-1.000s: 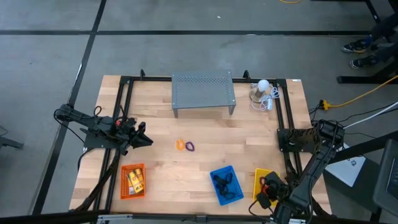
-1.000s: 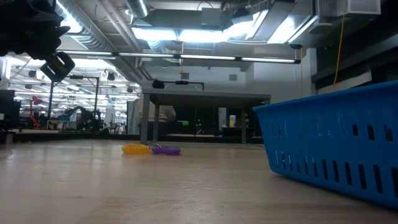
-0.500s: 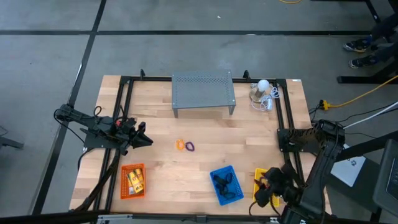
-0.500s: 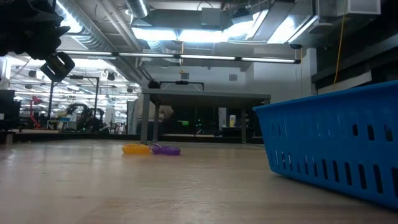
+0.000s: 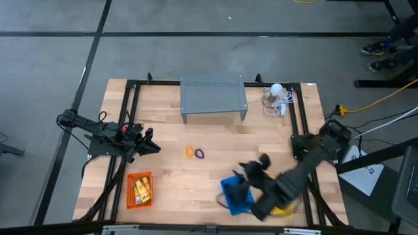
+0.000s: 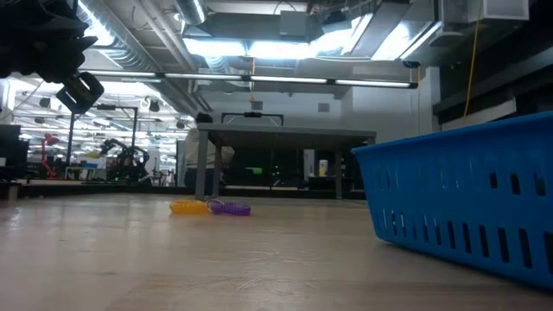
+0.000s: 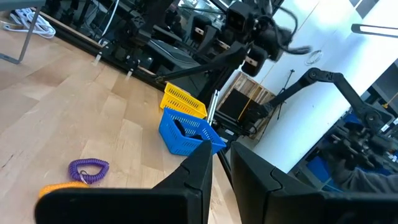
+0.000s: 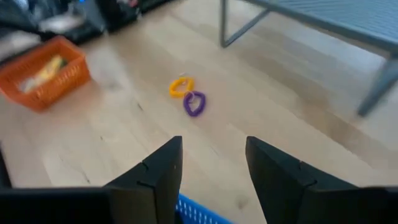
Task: Pick & Place Office Desk Supplies
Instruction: Put the violet spring keychain into the yellow bin
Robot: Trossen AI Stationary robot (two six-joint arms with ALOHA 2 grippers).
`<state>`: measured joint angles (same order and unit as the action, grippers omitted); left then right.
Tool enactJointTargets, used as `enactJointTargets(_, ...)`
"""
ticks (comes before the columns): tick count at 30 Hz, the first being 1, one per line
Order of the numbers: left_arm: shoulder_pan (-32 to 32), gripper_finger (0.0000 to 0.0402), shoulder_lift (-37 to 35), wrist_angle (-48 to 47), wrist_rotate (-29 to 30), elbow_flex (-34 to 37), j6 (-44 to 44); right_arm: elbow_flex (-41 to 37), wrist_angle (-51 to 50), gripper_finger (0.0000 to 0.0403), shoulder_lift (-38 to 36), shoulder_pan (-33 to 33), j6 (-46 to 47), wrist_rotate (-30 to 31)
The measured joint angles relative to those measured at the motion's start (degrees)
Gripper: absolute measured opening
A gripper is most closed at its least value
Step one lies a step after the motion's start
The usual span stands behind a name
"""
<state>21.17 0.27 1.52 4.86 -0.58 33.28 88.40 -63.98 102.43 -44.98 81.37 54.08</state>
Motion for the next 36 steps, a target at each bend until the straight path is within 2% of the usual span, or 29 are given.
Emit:
enactJointTargets(3,0.0,0.0054,0.0,0.0,0.0,0.0,0.0,0.0,10.1,0.0171,0.0,6.1,-16.3,-5.5)
enactJointTargets(7,0.0,0.0054,0.0,0.0,0.0,0.0,0.0,0.0,20.4,0.0169,0.0,14.5,-32.5,-15.1)
enactJointTargets(12,0.0,0.0054,0.0,0.0,0.0,0.0,0.0,-3.0,30.5,0.0169,0.5,24.6,-40.7,-34.0)
enactJointTargets(14,0.0,0.0054,0.0,0.0,0.0,0.0,0.0,-4.5,31.6,0.0169,1.7,27.6,-41.4,-38.7)
enactJointTargets(21,0.0,0.0054,0.0,0.0,0.0,0.0,0.0,-5.7,30.1,0.0169,8.4,33.7,-40.0,-37.4)
enactJointTargets(25,0.0,0.0054,0.0,0.0,0.0,0.0,0.0,-5.5,34.0,0.0169,12.5,36.0,-39.8,-40.7)
enactJointTargets(31,0.0,0.0054,0.0,0.0,0.0,0.0,0.0,-5.5,40.1,0.0169,17.0,36.8,-39.5,-43.2)
enactJointTargets(36,0.0,0.0054,0.0,0.0,0.0,0.0,0.0,-5.5,40.0,0.0169,18.1,36.8,-38.3,-43.5)
